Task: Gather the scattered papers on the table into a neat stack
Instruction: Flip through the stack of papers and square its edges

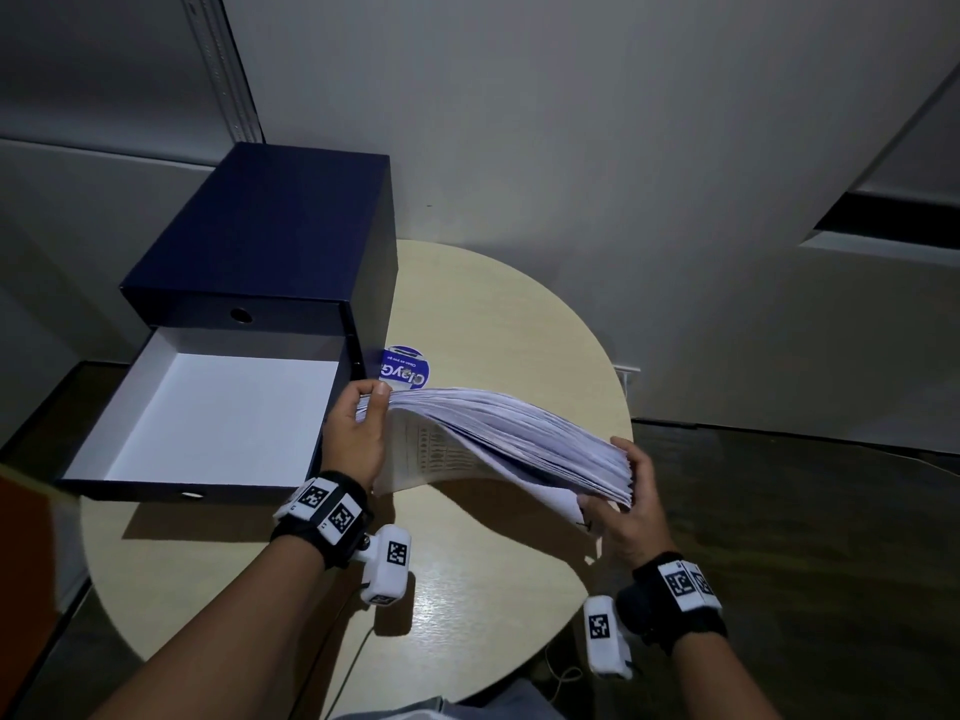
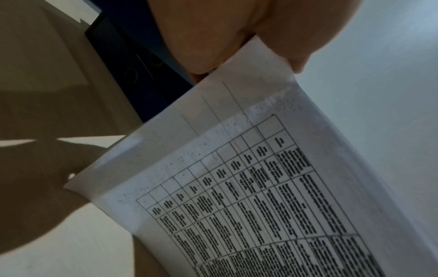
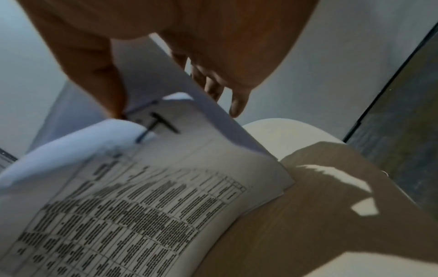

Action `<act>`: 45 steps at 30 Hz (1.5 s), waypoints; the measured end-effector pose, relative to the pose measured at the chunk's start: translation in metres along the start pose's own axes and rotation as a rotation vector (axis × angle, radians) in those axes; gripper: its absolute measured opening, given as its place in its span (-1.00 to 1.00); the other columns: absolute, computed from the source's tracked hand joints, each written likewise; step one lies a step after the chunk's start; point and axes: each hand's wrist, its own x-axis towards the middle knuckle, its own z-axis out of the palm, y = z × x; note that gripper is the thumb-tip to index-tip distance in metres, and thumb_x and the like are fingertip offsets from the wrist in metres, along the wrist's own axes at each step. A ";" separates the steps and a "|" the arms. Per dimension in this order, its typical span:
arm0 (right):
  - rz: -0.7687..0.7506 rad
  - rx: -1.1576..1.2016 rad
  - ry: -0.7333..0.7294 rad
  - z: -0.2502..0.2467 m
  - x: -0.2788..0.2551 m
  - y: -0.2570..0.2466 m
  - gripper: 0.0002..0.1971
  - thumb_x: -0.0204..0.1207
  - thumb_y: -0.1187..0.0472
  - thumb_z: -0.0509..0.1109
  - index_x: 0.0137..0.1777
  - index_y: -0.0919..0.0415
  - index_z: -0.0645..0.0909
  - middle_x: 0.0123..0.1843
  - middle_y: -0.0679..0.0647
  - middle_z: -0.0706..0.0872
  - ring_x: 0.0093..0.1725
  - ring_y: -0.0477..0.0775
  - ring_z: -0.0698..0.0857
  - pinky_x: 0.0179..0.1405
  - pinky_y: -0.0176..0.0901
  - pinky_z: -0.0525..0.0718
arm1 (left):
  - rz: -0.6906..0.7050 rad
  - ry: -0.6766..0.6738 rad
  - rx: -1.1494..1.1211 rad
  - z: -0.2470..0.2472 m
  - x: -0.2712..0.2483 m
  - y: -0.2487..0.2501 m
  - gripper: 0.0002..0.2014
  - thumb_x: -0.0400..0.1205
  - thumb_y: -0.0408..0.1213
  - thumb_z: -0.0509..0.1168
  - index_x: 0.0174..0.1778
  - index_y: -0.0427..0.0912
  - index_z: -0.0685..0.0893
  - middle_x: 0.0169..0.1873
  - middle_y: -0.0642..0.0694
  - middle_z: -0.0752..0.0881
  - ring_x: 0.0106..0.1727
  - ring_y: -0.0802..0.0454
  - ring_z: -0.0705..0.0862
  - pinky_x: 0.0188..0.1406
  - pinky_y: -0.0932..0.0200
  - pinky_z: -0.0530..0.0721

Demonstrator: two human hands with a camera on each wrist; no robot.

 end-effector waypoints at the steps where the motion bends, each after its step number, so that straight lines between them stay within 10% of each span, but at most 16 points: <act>1: 0.029 0.047 -0.010 0.000 -0.001 -0.001 -0.07 0.02 -0.04 0.68 0.44 -0.20 0.36 0.30 -0.05 0.59 0.22 0.03 0.68 0.03 -0.07 0.80 | -0.002 -0.001 0.004 0.002 0.000 0.001 -0.79 0.73 -0.07 0.20 0.03 -0.13 0.62 -0.15 0.11 0.69 -0.12 0.23 0.63 -0.23 0.24 0.54; 4: 0.074 0.043 -0.100 -0.003 -0.002 -0.002 0.33 -0.26 -0.30 0.76 0.60 -0.13 0.22 0.37 -0.07 0.50 0.28 0.04 0.62 -0.07 -0.26 0.80 | -0.008 0.003 0.011 0.004 0.003 0.004 -0.78 0.74 -0.08 0.18 0.04 -0.15 0.60 -0.17 0.13 0.68 -0.14 0.27 0.61 -0.24 0.30 0.50; 7: 0.113 -0.168 -0.244 -0.008 -0.002 0.002 0.48 -0.21 -0.01 0.85 0.67 -0.20 -0.04 0.59 0.00 0.30 0.48 0.04 0.44 0.02 -0.51 0.67 | -0.021 0.003 0.034 0.006 0.010 0.002 -0.75 0.73 -0.01 0.17 0.05 -0.12 0.59 -0.16 0.08 0.69 -0.12 0.19 0.64 -0.20 0.22 0.53; 12: 0.222 -0.493 -0.441 -0.011 -0.007 0.003 0.70 -0.24 0.14 0.88 0.62 -0.31 -0.42 0.62 -0.21 0.07 0.57 -0.17 0.13 0.62 0.00 0.19 | -0.019 0.022 0.092 0.010 0.018 0.001 -0.71 0.72 0.04 0.17 0.01 -0.13 0.58 -0.18 0.01 0.70 -0.16 0.08 0.65 -0.28 0.25 0.51; 18: 0.040 -0.891 -0.358 0.007 -0.014 0.038 0.70 -0.20 -0.20 0.81 0.46 -0.36 -0.70 0.72 -0.21 -0.29 0.73 0.01 0.06 0.57 -0.22 0.02 | -0.046 0.045 0.196 0.013 0.022 0.012 -0.67 0.72 0.05 0.16 0.00 -0.19 0.57 -0.14 -0.07 0.67 -0.11 -0.06 0.61 -0.18 0.18 0.43; 26: 0.043 -0.743 -0.087 0.035 -0.024 0.050 0.52 -0.07 -0.09 0.77 0.70 -0.21 -0.32 0.70 0.08 0.24 0.58 0.13 0.38 0.59 0.22 0.38 | 0.021 0.061 0.302 0.024 0.027 0.038 -0.66 0.69 0.03 0.24 -0.15 -0.21 0.60 -0.20 -0.17 0.68 -0.16 -0.14 0.59 -0.20 0.17 0.36; 30: 0.046 -0.566 0.050 0.036 -0.016 0.038 -0.11 0.43 0.20 0.56 0.62 -0.29 0.13 0.44 0.01 0.54 0.33 -0.05 0.63 0.45 0.09 0.58 | 0.036 0.044 0.326 0.024 0.022 0.055 -0.63 0.70 0.04 0.23 -0.12 -0.24 0.64 -0.21 -0.11 0.66 -0.16 -0.08 0.56 -0.19 0.17 0.35; 33: 0.069 -0.549 0.108 0.028 -0.006 0.012 -0.49 0.48 0.56 0.43 0.39 0.21 0.52 0.05 0.04 0.65 0.15 0.19 0.72 0.12 -0.09 0.62 | 0.021 0.023 0.301 0.015 0.021 0.051 -0.62 0.69 0.08 0.21 -0.12 -0.21 0.63 -0.20 -0.11 0.68 -0.13 -0.12 0.61 -0.16 0.15 0.40; 38: -0.063 -0.450 0.182 0.004 0.009 -0.057 -0.75 0.56 0.43 0.42 0.21 0.23 0.68 -0.10 0.03 0.73 -0.03 0.17 0.74 -0.15 -0.21 0.64 | -0.007 -0.006 0.232 0.000 0.010 0.029 -0.70 0.66 0.15 0.20 -0.07 -0.01 0.60 -0.08 0.01 0.70 0.07 -0.14 0.69 -0.19 0.15 0.52; 42: -0.446 -0.827 0.054 -0.008 0.029 -0.128 -0.78 0.43 0.40 0.32 0.00 0.23 0.72 -0.21 0.19 0.81 -0.22 0.24 0.76 -0.25 -0.07 0.67 | 0.434 -0.212 0.558 -0.004 -0.007 0.051 -0.29 0.48 0.27 0.39 0.51 0.13 0.39 0.60 0.03 0.31 0.60 -0.01 0.28 0.47 -0.14 0.25; 45: -0.551 -1.082 -0.129 0.012 0.033 -0.176 -0.81 0.38 0.18 0.27 -0.07 0.10 0.68 -0.26 0.08 0.80 -0.22 0.29 0.74 -0.29 0.04 0.69 | 0.678 -0.466 0.495 0.006 -0.017 0.089 -0.28 0.47 0.27 0.37 0.52 0.09 0.39 0.54 0.06 0.45 0.53 0.06 0.43 0.53 -0.13 0.28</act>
